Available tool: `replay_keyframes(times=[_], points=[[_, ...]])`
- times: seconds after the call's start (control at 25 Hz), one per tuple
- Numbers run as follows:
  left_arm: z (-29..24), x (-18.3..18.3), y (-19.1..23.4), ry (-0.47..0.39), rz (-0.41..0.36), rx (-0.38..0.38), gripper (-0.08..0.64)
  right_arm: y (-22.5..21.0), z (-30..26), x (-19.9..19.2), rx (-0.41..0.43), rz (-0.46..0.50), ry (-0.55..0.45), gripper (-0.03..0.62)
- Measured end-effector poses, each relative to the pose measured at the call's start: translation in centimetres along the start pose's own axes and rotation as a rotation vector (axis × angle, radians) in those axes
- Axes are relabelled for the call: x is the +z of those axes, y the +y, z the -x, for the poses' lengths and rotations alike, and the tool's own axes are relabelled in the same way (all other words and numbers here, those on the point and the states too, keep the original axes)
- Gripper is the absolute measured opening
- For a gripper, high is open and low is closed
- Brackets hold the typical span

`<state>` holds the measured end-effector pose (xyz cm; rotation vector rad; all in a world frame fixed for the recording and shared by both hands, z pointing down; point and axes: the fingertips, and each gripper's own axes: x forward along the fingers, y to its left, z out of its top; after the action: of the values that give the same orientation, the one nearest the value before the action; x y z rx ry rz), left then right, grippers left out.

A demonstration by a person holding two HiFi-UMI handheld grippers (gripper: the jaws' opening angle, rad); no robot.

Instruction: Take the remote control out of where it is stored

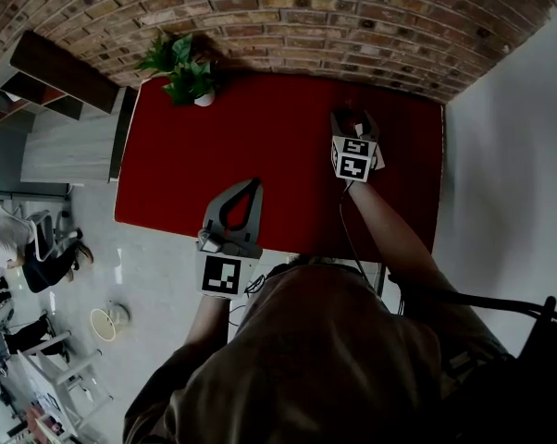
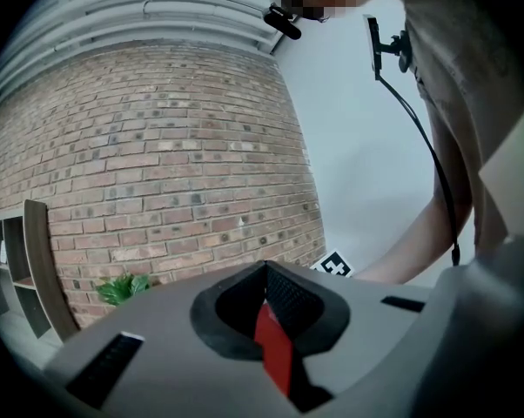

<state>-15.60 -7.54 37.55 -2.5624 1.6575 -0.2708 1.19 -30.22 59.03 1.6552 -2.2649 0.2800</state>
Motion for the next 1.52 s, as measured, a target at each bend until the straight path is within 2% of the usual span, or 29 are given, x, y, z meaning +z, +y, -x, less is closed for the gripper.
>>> replay_keyframes(times=[0.24,0.52,1.0,1.28,1.52], points=[[-0.2,-0.5,1.0,0.022,0.008,0.011,0.011,-0.3,-2.0,-2.9,-0.028,-0.061,0.071,0.29],[-0.5,-1.3,1.8,0.049,0.019,0.02,0.011,-0.5,-3.6,-4.8,-0.045,-0.08,0.114,0.293],[-0.3,-2.5,2.2,0.09,0.032,0.037,0.011,-1.1,-7.1,-7.3,-0.059,-0.03,0.129,0.291],[0.2,-2.9,2.2,0.108,0.039,0.048,0.011,-0.7,-7.1,-7.1,-0.052,-0.022,0.146,0.291],[0.4,-3.0,2.1,0.108,0.032,0.051,0.011,-0.7,-7.4,-7.9,-0.021,0.0,0.155,0.258]])
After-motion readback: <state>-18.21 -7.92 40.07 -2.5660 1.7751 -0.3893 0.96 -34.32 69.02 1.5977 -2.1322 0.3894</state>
